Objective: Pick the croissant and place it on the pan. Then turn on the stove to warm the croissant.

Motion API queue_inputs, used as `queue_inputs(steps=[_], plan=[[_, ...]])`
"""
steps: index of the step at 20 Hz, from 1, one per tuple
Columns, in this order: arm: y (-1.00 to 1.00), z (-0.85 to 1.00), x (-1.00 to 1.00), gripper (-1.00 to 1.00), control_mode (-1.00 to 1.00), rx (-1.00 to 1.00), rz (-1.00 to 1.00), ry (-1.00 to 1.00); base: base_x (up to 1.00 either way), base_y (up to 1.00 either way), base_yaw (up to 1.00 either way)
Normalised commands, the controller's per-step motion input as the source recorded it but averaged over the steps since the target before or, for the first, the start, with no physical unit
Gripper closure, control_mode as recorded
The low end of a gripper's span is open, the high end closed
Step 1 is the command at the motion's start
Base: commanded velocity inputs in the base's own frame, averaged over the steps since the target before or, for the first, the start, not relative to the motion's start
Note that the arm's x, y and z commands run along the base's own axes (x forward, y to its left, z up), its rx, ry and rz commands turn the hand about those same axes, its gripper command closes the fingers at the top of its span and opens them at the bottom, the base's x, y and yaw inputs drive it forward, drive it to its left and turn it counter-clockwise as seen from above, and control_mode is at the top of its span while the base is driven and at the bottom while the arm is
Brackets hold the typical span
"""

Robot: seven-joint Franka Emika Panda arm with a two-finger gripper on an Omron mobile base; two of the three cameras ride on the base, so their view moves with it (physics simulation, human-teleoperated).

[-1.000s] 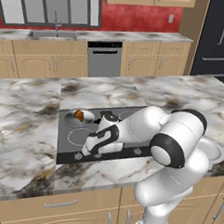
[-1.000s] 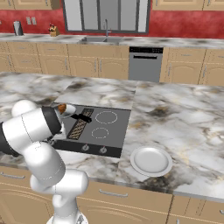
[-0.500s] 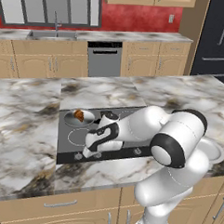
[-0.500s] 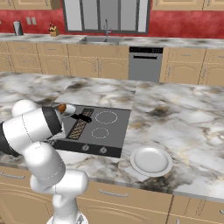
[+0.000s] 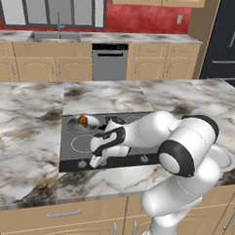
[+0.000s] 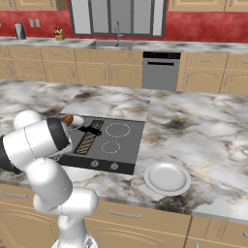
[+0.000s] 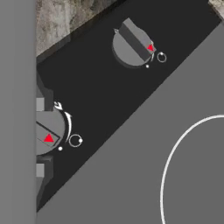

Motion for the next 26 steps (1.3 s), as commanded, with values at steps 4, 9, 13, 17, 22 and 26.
queue_inputs(steps=[4, 9, 13, 17, 22, 26], plan=[[0.01, -0.23, -0.24, 1.00, -1.00, 0.00, 0.18, 0.00, 0.00, 0.00, 0.00], [0.03, -0.24, -0.21, 1.00, -1.00, -0.01, 0.19, 0.00, 0.00, 0.00, 0.00], [0.05, -0.37, -0.26, 1.00, -1.00, -0.12, 0.10, 0.00, 0.00, 0.00, 0.00], [0.10, -0.43, -0.23, 1.00, -1.00, -0.15, 0.05, 0.00, 0.00, 0.00, 0.00], [0.08, -0.34, -0.27, 1.00, -1.00, -0.09, 0.11, -0.06, 0.00, 0.00, 0.00], [0.06, -0.34, -0.31, 1.00, -1.00, -0.03, 0.13, -0.17, 0.00, 0.00, 0.00]])
